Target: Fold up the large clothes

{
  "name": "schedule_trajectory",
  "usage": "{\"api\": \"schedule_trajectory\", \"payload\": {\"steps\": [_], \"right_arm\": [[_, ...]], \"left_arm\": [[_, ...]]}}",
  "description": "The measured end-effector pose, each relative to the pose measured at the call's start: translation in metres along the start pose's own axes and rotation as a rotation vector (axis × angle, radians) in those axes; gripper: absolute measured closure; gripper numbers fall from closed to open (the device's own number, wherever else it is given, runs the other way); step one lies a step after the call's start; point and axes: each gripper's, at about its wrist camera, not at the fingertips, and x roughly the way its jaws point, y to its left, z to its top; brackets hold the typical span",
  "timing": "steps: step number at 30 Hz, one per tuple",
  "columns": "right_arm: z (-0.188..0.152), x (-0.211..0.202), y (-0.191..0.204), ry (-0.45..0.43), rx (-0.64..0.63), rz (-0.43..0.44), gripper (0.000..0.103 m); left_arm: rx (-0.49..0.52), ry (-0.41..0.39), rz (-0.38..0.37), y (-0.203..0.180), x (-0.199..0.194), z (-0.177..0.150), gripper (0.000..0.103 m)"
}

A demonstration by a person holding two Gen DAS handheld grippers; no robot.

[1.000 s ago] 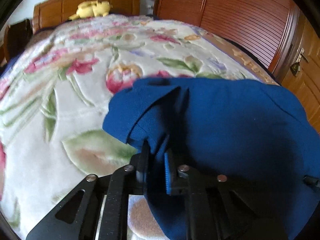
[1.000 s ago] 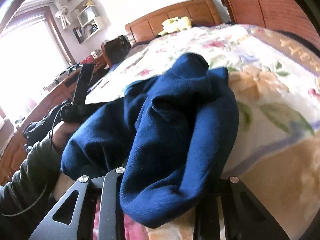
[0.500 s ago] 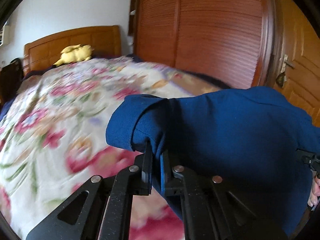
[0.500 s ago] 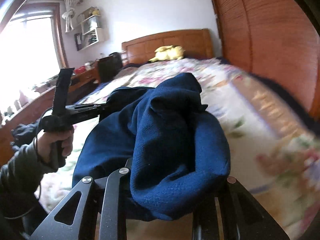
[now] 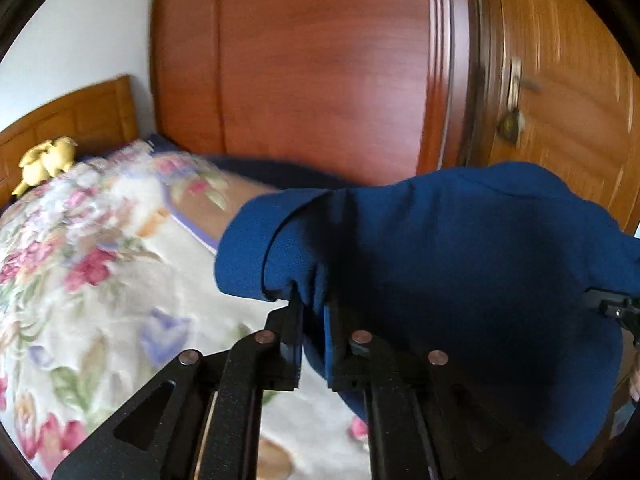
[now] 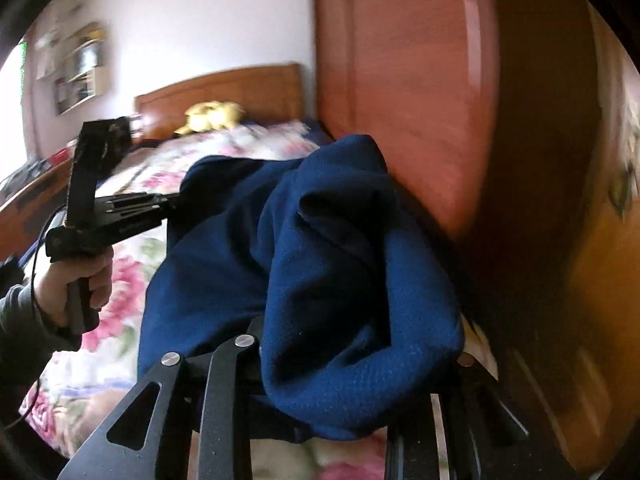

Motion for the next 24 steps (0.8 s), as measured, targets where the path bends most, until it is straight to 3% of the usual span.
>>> {"api": "schedule_trajectory", "payload": {"steps": [2, 3, 4, 6, 10, 11, 13, 14, 17, 19, 21, 24], "right_arm": [[-0.017, 0.020, -0.019, 0.066, 0.051, -0.056, 0.065], [-0.025, 0.027, -0.025, 0.088, 0.058, -0.099, 0.057], [-0.031, 0.028, -0.031, 0.089, 0.059, -0.141, 0.041], [-0.035, 0.018, -0.036, 0.041, 0.067, -0.202, 0.023], [-0.031, -0.013, -0.006, -0.093, -0.001, -0.341, 0.019], [-0.037, -0.022, 0.003, -0.143, -0.012, -0.367, 0.019], [-0.042, -0.037, 0.028, -0.201, -0.009, -0.331, 0.019], [-0.043, -0.039, 0.041, -0.207, -0.019, -0.254, 0.019], [-0.056, -0.027, 0.075, -0.182, -0.060, -0.127, 0.019], [-0.066, -0.009, 0.085, -0.131, -0.046, -0.093, 0.019], [-0.080, 0.018, 0.084, -0.066, -0.038, -0.114, 0.023], [-0.098, 0.043, 0.071, -0.016, 0.020, -0.084, 0.024]], "left_arm": [[-0.016, 0.043, -0.029, -0.001, 0.013, -0.010, 0.092], [-0.013, 0.048, -0.015, 0.001, 0.012, -0.017, 0.091], [-0.006, 0.046, -0.004, 0.003, 0.009, -0.020, 0.089], [0.007, 0.035, -0.022, 0.013, -0.012, -0.033, 0.069], [0.011, 0.010, -0.021, 0.025, -0.068, -0.054, 0.060], [0.008, 0.002, -0.021, 0.032, -0.078, -0.059, 0.054], [0.001, -0.018, -0.016, 0.042, -0.109, -0.074, 0.040], [-0.005, -0.027, -0.009, 0.048, -0.127, -0.083, 0.034], [-0.007, -0.045, 0.020, 0.056, -0.163, -0.103, 0.025], [-0.002, -0.058, 0.051, 0.064, -0.184, -0.116, 0.024], [-0.001, -0.075, 0.078, 0.072, -0.210, -0.132, 0.024], [-0.025, -0.097, 0.075, 0.083, -0.241, -0.150, 0.023]]}}
